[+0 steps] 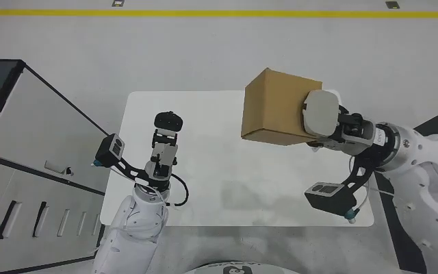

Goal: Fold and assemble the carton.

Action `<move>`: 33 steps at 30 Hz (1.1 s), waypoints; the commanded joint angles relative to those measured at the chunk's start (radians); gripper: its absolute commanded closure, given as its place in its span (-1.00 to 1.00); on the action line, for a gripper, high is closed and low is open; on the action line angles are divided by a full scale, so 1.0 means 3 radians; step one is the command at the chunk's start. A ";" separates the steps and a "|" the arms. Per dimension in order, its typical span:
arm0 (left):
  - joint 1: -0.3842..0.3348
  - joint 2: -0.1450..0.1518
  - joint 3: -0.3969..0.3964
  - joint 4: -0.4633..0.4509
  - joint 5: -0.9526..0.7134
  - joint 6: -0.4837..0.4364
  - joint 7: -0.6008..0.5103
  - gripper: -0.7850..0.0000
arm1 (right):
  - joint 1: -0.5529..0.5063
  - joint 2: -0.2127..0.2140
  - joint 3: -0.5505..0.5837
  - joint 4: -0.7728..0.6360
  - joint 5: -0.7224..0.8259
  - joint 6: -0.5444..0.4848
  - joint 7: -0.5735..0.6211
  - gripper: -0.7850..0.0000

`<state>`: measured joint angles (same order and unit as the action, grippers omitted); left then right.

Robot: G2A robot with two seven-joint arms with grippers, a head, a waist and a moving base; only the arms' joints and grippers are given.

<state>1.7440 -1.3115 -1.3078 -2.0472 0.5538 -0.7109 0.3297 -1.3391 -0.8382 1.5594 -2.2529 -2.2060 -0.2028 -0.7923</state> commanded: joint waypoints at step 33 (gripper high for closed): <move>0.0000 0.0000 0.0000 0.0000 0.0000 0.0000 0.0000 -1.00 | 0.1354 -0.0131 -0.1039 0.1790 0.2049 -0.1976 -0.0774 1.00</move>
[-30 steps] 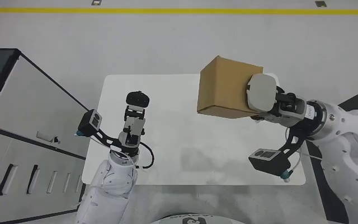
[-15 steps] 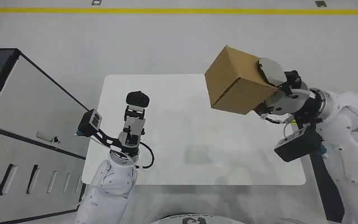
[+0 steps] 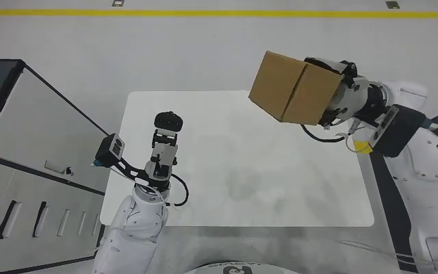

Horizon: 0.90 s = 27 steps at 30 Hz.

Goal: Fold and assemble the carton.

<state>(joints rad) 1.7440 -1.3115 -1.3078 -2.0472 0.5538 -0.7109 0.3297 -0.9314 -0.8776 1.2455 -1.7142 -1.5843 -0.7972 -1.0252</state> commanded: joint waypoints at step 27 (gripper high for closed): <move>0.0000 0.0000 0.0000 0.0000 0.0000 0.0000 0.0000 -1.00 | 0.0192 0.0227 -0.0720 -0.0223 -0.0031 0.0742 -0.0736 1.00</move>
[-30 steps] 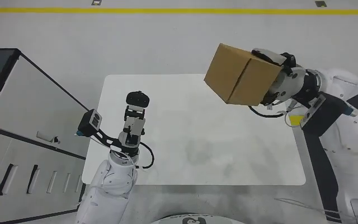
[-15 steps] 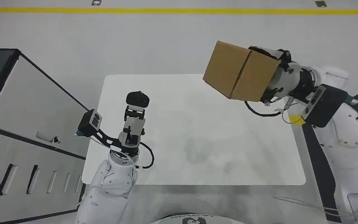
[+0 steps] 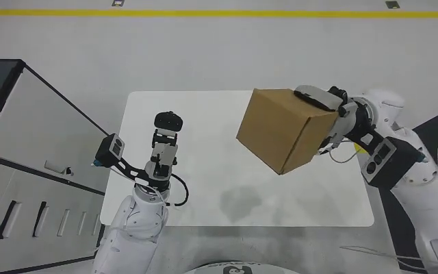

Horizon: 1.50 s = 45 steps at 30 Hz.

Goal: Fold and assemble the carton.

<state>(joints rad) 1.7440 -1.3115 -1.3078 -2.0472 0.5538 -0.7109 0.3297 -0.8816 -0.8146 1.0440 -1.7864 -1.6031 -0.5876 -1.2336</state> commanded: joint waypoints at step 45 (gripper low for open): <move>0.0000 0.0000 0.0000 0.0000 0.0000 0.0000 0.0000 -1.00 | -0.0693 0.0126 0.0129 -0.0070 0.1566 -0.0145 0.1609 1.00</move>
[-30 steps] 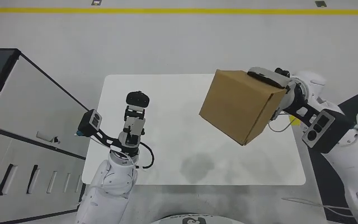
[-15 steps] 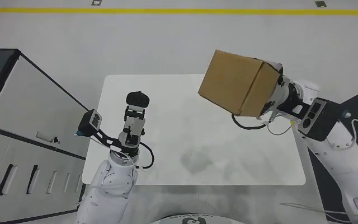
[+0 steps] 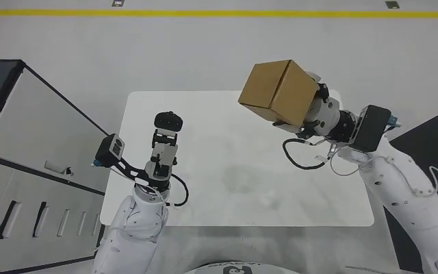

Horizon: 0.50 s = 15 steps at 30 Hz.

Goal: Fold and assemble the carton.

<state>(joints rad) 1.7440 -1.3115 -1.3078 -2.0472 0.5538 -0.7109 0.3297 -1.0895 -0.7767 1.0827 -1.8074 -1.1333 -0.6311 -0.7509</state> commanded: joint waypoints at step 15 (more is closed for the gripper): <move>0.0000 0.0000 0.0000 0.0000 0.0000 0.0000 0.0000 -1.00 | -0.0395 -0.0118 -0.0208 0.0449 0.0182 0.0564 0.0583 1.00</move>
<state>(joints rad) 1.7440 -1.3115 -1.3078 -2.0472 0.5538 -0.7109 0.3297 -1.2031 -0.8092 1.0265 -1.6864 -1.0797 -0.4689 -0.5781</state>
